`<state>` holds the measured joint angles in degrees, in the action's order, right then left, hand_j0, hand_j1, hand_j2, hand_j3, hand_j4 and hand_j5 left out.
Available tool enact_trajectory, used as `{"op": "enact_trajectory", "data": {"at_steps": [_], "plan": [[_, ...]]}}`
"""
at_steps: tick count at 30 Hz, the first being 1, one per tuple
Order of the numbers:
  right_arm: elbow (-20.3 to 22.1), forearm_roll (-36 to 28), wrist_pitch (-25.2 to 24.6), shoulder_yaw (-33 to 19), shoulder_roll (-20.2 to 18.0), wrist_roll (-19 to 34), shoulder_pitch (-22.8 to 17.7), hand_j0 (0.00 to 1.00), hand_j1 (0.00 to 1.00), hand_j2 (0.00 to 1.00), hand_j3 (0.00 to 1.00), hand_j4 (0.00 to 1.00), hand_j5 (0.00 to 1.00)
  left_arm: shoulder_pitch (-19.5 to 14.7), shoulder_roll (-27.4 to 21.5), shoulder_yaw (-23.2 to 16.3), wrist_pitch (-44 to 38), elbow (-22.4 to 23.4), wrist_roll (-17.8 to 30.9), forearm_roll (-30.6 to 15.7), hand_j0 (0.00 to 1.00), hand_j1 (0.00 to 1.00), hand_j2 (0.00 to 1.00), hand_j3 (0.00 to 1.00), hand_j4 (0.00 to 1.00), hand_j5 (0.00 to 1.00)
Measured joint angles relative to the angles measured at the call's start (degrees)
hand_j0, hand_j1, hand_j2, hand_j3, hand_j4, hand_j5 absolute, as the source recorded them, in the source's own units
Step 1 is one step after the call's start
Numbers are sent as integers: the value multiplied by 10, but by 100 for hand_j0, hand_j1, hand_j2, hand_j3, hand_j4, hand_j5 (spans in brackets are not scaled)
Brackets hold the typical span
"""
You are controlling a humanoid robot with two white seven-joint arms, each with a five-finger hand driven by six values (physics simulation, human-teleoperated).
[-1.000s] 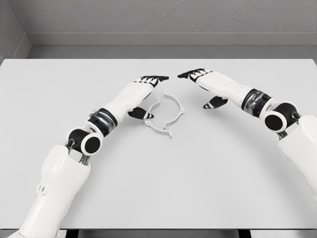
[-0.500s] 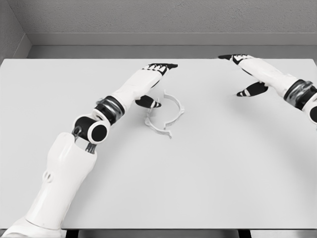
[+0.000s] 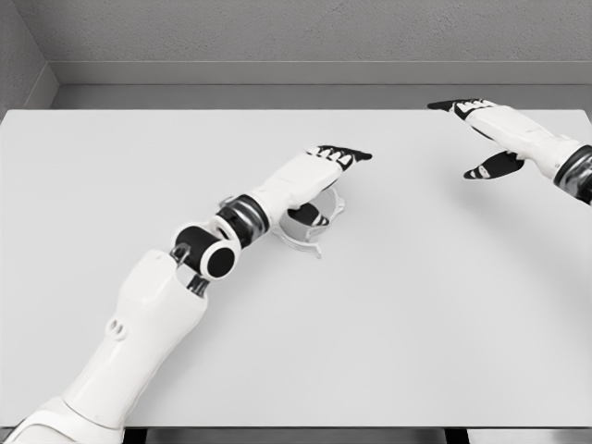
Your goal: Assemble PVC drainage pipe clamps
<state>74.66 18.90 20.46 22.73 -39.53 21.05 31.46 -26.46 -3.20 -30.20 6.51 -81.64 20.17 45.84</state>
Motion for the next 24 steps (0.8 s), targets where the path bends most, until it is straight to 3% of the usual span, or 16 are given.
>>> {"op": "enact_trajectory", "data": {"at_steps": [24], "plan": [[0, 0, 0, 0, -2, 0, -1, 100, 100, 100, 100, 100, 100, 18, -15, -14, 5, 13, 0, -1, 100, 100, 100, 100, 100, 100]]}}
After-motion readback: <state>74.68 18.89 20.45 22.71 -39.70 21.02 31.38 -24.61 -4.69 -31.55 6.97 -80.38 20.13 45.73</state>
